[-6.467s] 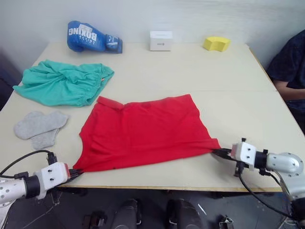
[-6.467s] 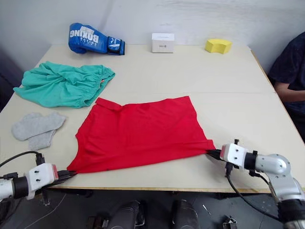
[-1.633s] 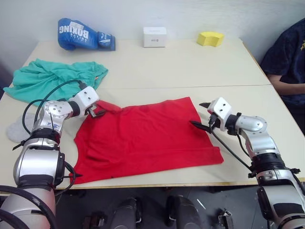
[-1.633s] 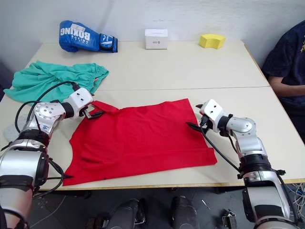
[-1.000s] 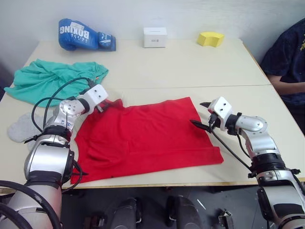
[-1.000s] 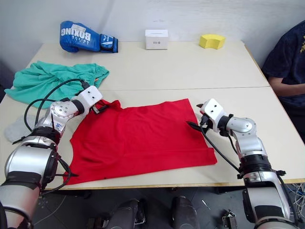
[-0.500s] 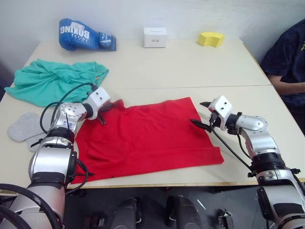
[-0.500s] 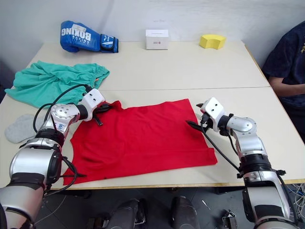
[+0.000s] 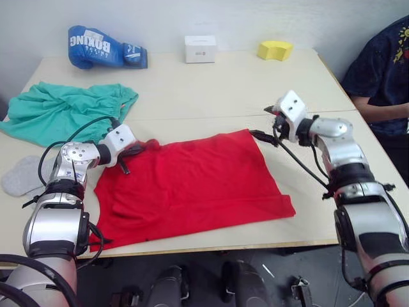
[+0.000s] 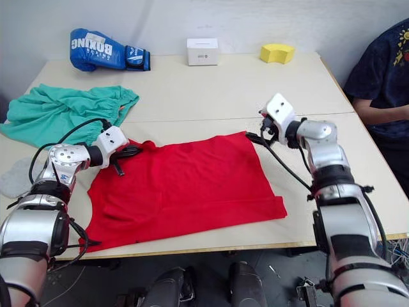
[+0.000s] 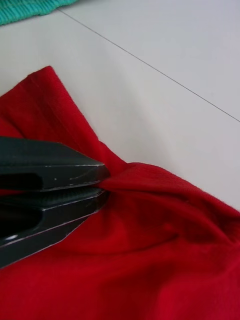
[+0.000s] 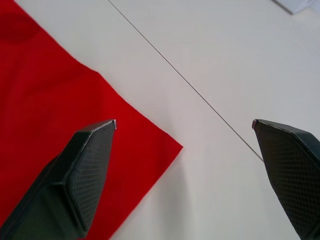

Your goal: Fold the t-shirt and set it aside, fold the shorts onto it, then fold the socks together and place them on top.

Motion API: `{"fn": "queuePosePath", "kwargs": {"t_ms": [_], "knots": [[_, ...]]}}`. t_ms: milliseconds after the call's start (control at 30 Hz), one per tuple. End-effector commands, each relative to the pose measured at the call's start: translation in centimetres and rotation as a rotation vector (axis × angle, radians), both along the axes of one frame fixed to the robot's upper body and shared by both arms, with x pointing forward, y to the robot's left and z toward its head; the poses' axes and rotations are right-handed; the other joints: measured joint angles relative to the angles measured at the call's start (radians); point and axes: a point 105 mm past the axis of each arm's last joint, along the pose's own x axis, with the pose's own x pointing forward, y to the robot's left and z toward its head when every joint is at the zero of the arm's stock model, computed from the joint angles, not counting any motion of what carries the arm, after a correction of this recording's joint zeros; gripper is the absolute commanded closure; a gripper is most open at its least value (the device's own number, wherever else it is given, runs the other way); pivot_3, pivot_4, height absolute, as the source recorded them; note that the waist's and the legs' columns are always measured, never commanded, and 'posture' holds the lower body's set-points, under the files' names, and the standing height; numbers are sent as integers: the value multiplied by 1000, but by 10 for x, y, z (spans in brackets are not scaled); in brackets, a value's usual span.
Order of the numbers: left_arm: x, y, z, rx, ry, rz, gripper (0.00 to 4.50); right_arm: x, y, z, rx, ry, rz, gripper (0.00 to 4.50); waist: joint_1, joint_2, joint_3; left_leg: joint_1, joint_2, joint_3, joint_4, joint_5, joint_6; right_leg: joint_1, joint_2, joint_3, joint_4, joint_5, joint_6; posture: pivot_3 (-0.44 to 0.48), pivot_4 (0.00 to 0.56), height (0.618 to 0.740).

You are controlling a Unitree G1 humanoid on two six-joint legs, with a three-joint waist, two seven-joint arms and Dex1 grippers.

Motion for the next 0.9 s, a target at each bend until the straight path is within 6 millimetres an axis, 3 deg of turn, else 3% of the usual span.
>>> {"fn": "queuePosePath", "kwargs": {"t_ms": [33,200,567,733,833,900], "knots": [[-4,0,8,20,-57,-36,4405,13,3,1,89,90,-123,0,-2,0,0,0,0,0,0,0,0,0,0,0,0,0,0,0,150,740],[-10,3,5,17,-81,-36,4405,15,9,-22,48,215,-190,0,0,0,0,-1,0,0,0,0,0,0,0,1,-2,0,0,0,150,740],[-22,11,1,-7,-87,-2,4405,14,24,-44,120,249,-191,0,-5,0,0,-2,0,-1,0,0,0,0,0,2,-1,0,0,0,150,740],[-23,13,3,-7,-89,3,4405,15,30,-45,244,294,-216,0,-4,0,0,-2,0,-1,0,0,0,0,0,4,-1,0,0,0,150,740],[-24,14,3,-8,-91,6,4500,15,28,-48,227,289,-231,613,-4,0,0,-2,0,-1,-1,0,0,0,0,4,-1,0,0,0,150,740],[-25,14,4,-7,-91,8,4500,15,26,-50,210,285,-233,1304,-5,0,0,-2,0,-1,-1,0,0,0,0,4,-1,0,0,0,150,740]]}}
